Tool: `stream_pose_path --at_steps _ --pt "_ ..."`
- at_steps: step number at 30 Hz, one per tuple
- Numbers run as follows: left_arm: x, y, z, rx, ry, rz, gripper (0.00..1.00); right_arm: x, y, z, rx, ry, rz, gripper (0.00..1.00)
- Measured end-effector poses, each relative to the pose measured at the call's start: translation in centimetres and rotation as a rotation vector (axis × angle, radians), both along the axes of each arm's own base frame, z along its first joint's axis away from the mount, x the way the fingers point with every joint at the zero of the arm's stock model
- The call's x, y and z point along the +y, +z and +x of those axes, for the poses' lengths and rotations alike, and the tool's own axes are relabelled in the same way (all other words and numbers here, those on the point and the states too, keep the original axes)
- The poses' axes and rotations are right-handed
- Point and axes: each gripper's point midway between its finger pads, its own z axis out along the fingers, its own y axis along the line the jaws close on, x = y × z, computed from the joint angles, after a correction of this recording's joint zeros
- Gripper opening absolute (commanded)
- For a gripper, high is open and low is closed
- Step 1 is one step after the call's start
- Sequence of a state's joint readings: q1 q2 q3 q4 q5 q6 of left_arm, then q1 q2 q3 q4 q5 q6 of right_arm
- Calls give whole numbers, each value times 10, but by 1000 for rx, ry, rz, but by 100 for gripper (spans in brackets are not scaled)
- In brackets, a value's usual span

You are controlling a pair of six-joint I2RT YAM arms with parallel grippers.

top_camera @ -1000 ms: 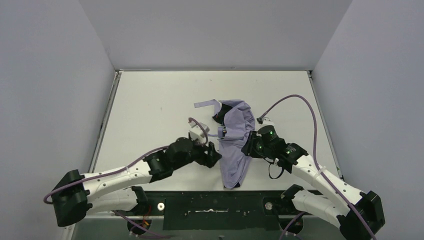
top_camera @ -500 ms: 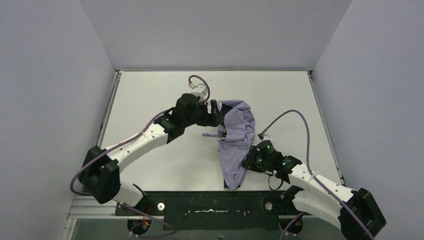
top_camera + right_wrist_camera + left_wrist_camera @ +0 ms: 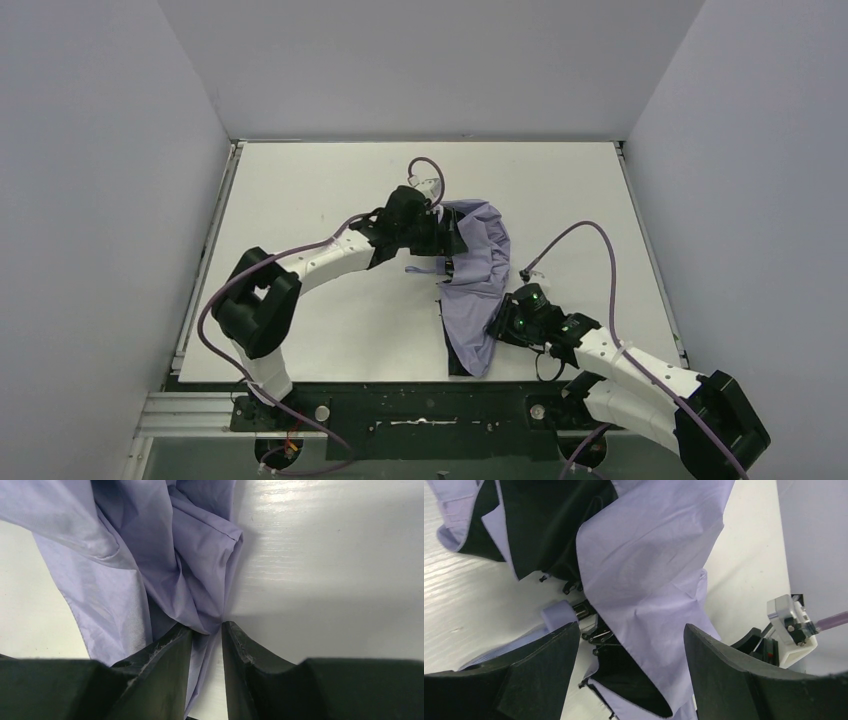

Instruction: Put away the umbrella

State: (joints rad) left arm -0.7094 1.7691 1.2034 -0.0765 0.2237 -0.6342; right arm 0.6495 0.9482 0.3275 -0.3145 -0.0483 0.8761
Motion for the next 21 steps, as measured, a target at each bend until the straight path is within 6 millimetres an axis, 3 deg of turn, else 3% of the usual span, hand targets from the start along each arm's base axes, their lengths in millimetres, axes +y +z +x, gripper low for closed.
stream_pose_path --at_steps 4,8,14,21 --pt "-11 -3 4 16 4 -50 73 0 -1 -1 0 0 1 29" --pt "-21 -13 9 39 8 -89 65 0 -1 0 -1 1 1 29" --pt "-31 -28 9 87 -7 -112 46 0 -1 0 -1 2 2 29" --pt "-33 -24 12 81 -24 -135 15 0 -1 0 -2 1 2 29"
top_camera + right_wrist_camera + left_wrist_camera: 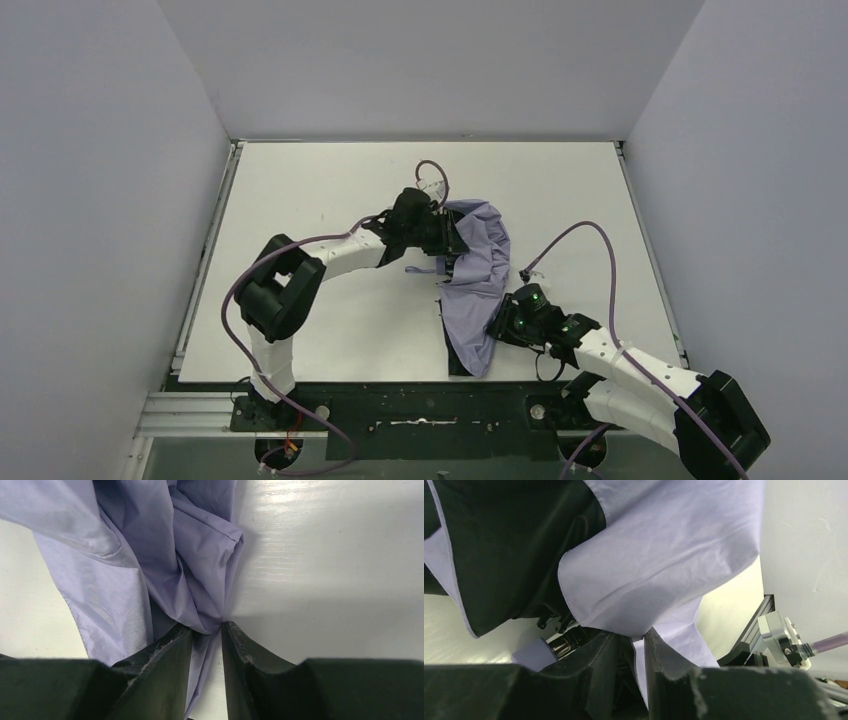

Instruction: Put away the umbrella

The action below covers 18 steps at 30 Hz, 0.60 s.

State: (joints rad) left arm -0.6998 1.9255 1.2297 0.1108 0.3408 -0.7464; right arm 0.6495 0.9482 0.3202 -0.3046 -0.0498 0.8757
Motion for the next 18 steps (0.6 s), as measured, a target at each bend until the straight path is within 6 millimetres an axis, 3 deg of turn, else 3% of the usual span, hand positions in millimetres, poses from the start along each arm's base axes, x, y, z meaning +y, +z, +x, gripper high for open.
stream_pose_path --at_steps 3,8,12,18 --pt "2 5 2 -16 -7 -5 3 1 0 0 -2 1 4 30" --pt "3 27 6 -57 -27 -40 0 1 0 1 -4 3 7 30" --pt "0 59 9 -118 -52 -82 0 2 1 1 -5 4 9 30" --pt "3 114 -1 -210 -107 -125 0 8 -1 7 -17 6 24 30"
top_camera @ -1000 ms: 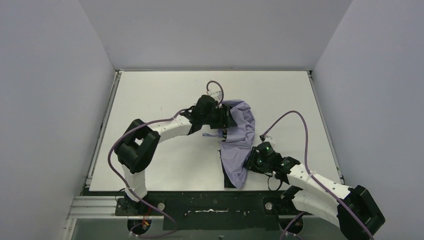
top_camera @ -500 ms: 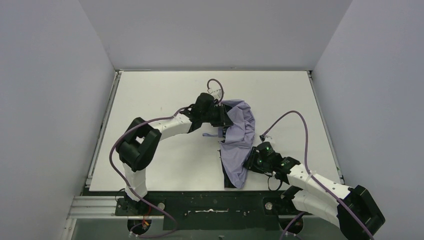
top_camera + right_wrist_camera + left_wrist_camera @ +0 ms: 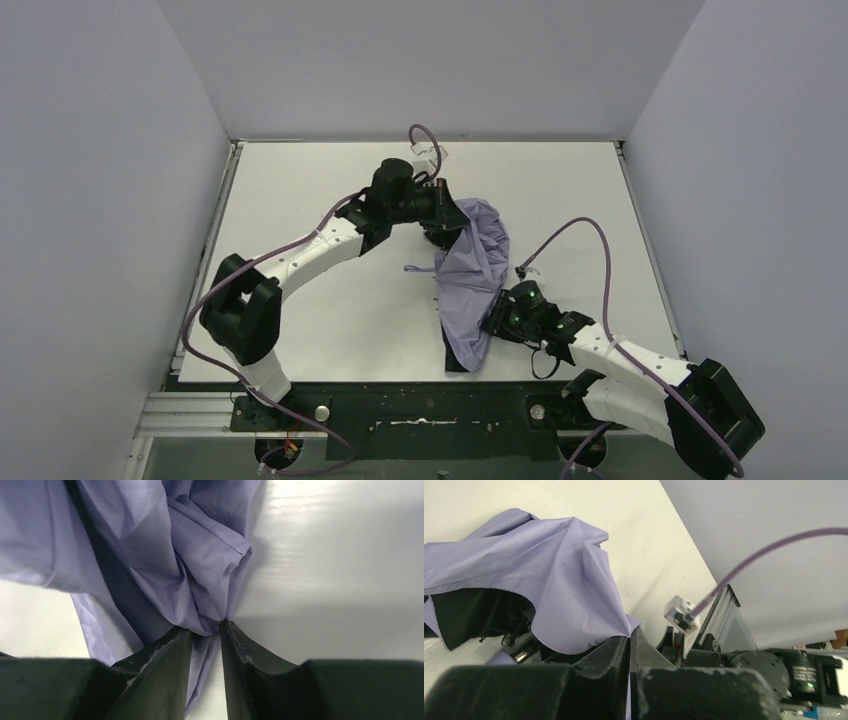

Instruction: Put away the umbrella

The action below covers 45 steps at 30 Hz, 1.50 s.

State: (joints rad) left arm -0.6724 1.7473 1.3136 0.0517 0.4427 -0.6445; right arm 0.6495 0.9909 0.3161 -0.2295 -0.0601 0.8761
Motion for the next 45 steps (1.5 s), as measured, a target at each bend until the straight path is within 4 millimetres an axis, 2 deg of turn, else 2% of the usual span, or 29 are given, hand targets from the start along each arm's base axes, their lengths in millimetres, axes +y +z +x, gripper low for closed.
stream_pose_path --at_steps 5,11,14,16,19,20,22,25,30,33,36,39,45 --pt "14 32 -22 -48 -38 14 0 14 1 19 -20 2 15 32" --pt "24 49 -62 -92 -96 64 0 32 4 41 -42 17 27 38" --pt "28 39 -92 -92 -122 98 0 33 8 43 -58 27 28 42" --pt "31 23 -111 -75 -135 129 0 34 11 44 -69 31 32 44" --pt "38 -2 -129 -33 -137 173 0 33 16 44 -83 36 36 47" --pt "41 -11 -132 -18 -131 188 0 33 17 44 -87 37 38 47" --pt "48 -26 -134 11 -110 215 13 33 20 43 -93 39 41 48" --pt "55 -33 -134 23 -83 236 26 33 23 44 -101 39 46 49" --pt "64 -8 -133 -39 -47 201 38 32 23 41 -103 39 48 50" --pt "69 11 -133 -89 -36 168 57 30 20 39 -97 39 43 50" --pt "74 21 -133 -126 -26 152 76 29 19 38 -91 40 39 50" --pt "79 17 -130 -131 -8 157 84 29 19 38 -91 40 39 51" --pt "79 -11 -117 -96 12 170 89 29 18 37 -88 45 36 51"
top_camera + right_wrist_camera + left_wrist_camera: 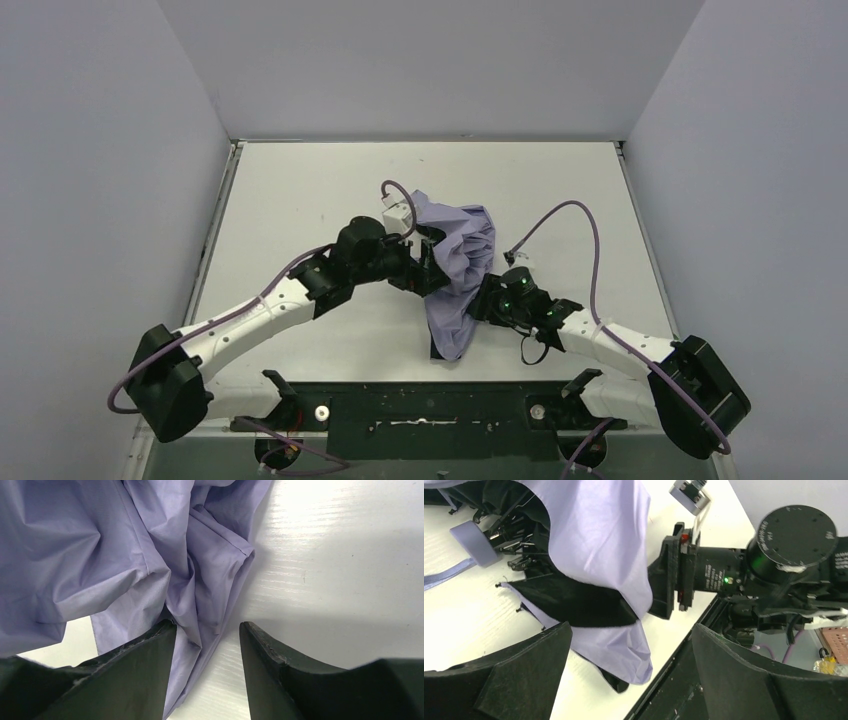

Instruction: Put away the umbrella

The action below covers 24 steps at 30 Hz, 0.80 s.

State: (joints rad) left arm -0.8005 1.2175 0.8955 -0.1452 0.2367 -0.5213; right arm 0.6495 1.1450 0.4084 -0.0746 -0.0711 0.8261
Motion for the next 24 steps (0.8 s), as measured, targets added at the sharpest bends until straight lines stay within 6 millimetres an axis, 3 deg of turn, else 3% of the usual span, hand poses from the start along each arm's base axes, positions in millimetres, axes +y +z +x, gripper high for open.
stream_pose_path --at_steps 4,9,17,24 --pt "-15 -12 11 11 -21 -29 90 0 -1 -1 5 5 -2 51" --pt "-33 -14 17 -1 -70 -82 91 0 -1 -3 10 7 -3 51" --pt "-46 -23 10 57 -135 -120 57 0 3 -3 0 8 5 51" --pt "-45 5 0 26 -160 -183 42 -1 4 -3 0 8 5 51"
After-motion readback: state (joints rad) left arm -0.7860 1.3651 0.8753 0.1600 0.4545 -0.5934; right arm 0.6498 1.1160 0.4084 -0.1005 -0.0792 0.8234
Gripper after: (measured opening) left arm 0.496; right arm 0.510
